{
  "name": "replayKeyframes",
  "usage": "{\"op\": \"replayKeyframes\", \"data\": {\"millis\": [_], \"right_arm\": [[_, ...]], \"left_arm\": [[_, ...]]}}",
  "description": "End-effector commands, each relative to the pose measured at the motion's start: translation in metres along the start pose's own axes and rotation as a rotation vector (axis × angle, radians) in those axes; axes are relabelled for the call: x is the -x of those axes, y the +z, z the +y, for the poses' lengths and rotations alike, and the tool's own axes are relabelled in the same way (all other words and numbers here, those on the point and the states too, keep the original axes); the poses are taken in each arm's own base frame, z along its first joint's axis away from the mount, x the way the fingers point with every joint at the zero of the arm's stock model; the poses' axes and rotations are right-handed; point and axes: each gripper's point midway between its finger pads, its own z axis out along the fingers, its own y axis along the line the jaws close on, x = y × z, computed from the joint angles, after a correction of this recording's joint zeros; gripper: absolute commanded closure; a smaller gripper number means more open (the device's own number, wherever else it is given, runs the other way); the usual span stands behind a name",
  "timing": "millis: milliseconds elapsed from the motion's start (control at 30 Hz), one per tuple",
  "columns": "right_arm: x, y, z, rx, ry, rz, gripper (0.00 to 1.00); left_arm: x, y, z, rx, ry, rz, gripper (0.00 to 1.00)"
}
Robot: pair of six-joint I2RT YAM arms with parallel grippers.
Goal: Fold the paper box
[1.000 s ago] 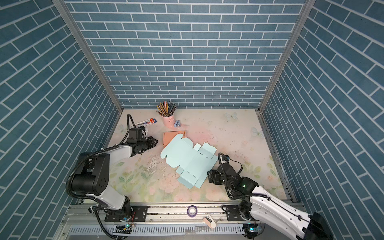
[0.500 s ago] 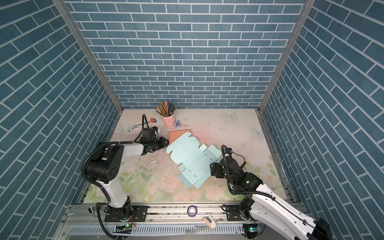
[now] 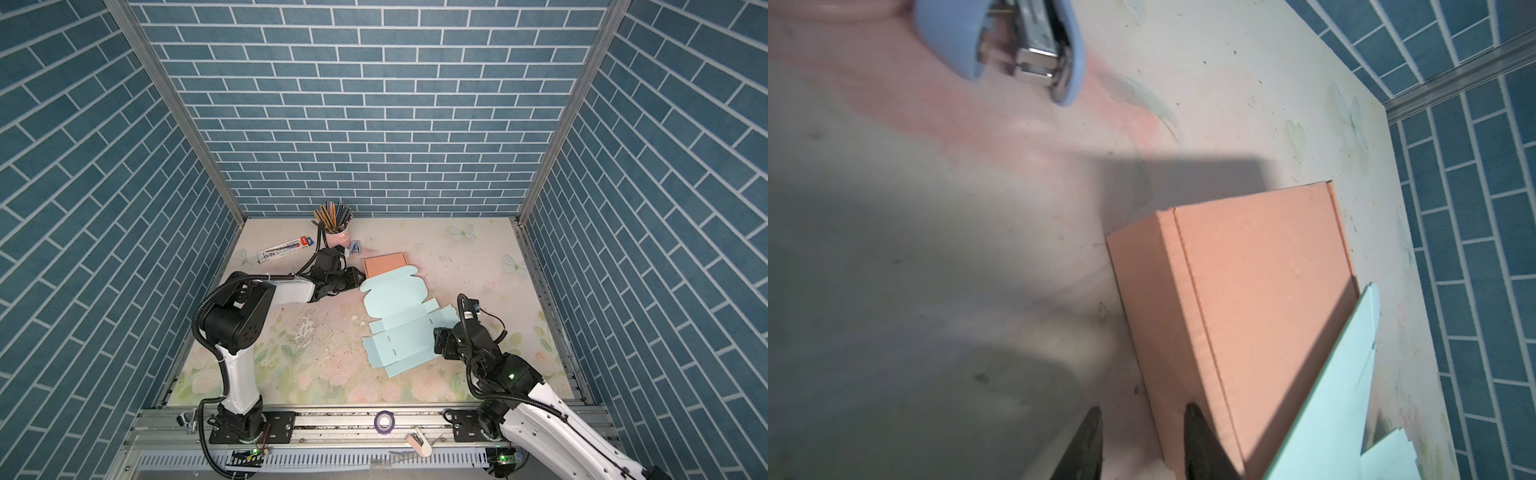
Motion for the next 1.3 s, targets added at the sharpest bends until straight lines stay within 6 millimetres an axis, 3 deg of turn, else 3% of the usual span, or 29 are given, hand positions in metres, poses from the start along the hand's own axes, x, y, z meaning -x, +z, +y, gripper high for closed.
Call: {"op": "replayKeyframes", "data": {"millis": [0,500,667,767,833,1033,1267], "right_arm": [[-0.005,-0.001,-0.014,-0.053,-0.025,0.005,0.14],[0.002,-0.007,-0.019,-0.083,-0.031,-0.007,0.14],[0.0,-0.01,-0.02,-0.078,-0.013,-0.01,0.14],[-0.002,-0.011,-0.02,-0.068,-0.003,-0.011,0.15],[-0.003,-0.009,-0.02,-0.071,-0.005,-0.006,0.15],[-0.004,-0.006,-0.018,-0.068,-0.007,0.003,0.15],[-0.001,-0.009,-0.017,-0.062,-0.009,-0.005,0.16]], "left_arm": [[0.005,0.007,-0.007,0.003,-0.006,-0.017,0.65],[0.021,0.039,-0.045,-0.043,0.02,-0.005,0.65],[0.017,0.019,-0.048,-0.046,0.075,0.016,0.55],[0.002,0.002,-0.049,-0.067,0.128,0.063,0.35],[-0.008,-0.007,-0.049,-0.096,0.15,0.094,0.28],[-0.031,-0.019,-0.053,-0.176,0.168,0.145,0.26],[-0.025,-0.011,-0.058,-0.224,0.184,0.129,0.29]]}}
